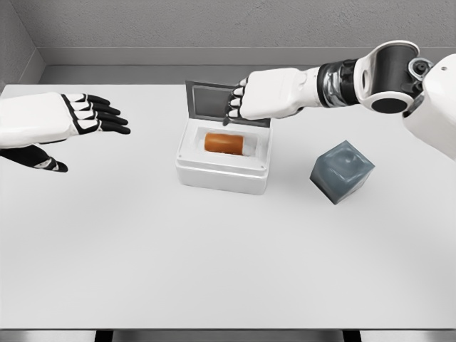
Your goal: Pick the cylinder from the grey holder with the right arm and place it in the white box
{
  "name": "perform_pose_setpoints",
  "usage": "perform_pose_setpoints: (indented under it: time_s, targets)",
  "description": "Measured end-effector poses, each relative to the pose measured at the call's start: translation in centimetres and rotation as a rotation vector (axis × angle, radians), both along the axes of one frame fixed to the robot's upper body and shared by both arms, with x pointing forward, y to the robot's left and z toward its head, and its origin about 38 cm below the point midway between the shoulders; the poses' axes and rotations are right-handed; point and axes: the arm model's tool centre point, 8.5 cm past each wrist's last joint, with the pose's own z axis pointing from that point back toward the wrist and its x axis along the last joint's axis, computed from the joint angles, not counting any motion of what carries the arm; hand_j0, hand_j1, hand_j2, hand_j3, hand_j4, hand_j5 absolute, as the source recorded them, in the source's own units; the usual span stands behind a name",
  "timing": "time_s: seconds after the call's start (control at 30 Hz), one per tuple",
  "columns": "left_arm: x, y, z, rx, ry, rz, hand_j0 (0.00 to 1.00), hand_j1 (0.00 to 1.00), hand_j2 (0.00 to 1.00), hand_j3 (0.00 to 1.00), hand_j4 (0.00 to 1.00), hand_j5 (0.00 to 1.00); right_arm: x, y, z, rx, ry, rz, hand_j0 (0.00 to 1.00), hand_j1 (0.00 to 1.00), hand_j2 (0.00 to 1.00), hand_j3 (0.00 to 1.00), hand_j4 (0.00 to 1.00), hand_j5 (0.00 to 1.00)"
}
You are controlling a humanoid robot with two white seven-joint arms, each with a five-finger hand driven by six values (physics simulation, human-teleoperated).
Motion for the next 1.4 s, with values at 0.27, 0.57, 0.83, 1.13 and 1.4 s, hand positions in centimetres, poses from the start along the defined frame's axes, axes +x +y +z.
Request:
perform_pose_setpoints:
  time_s: [0.27, 0.57, 0.83, 1.13, 1.4]
  targets:
    - [0.7, -1.0, 7.8, -0.009, -0.217, -0.027, 1.0, 1.0, 1.0, 1.0, 1.0, 1.0, -6.0, -11.7, 3.8, 0.185, 0.094, -0.102, 1.0, 1.0, 1.0, 1.0, 1.0, 1.0]
    - [6.8, -9.7, 7.5, -0.011, -0.239, -0.154, 1.0, 1.0, 1.0, 1.0, 1.0, 1.0, -12.1, -18.4, -5.5, 0.675, 0.708, -0.269, 1.0, 1.0, 1.0, 1.0, 1.0, 1.0]
    - [12.6, -12.9, 4.5, 0.07, -0.165, -0.099, 1.0, 1.0, 1.0, 1.0, 1.0, 1.0, -12.6, -21.2, -6.3, 0.963, 0.576, -0.345, 1.0, 1.0, 1.0, 1.0, 1.0, 1.0]
    - [16.5, -15.4, 1.2, 0.161, -0.135, -0.03, 1.0, 1.0, 1.0, 1.0, 1.0, 1.0, -12.2, -22.6, -5.9, 1.024, 0.516, -0.378, 1.0, 1.0, 1.0, 1.0, 1.0, 1.0]
    - [18.1, -15.4, -1.5, 0.287, -0.123, 0.023, 1.0, 1.0, 1.0, 1.0, 1.0, 1.0, -12.2, -22.7, -5.9, 1.027, 0.512, -0.381, 1.0, 1.0, 1.0, 1.0, 1.0, 1.0]
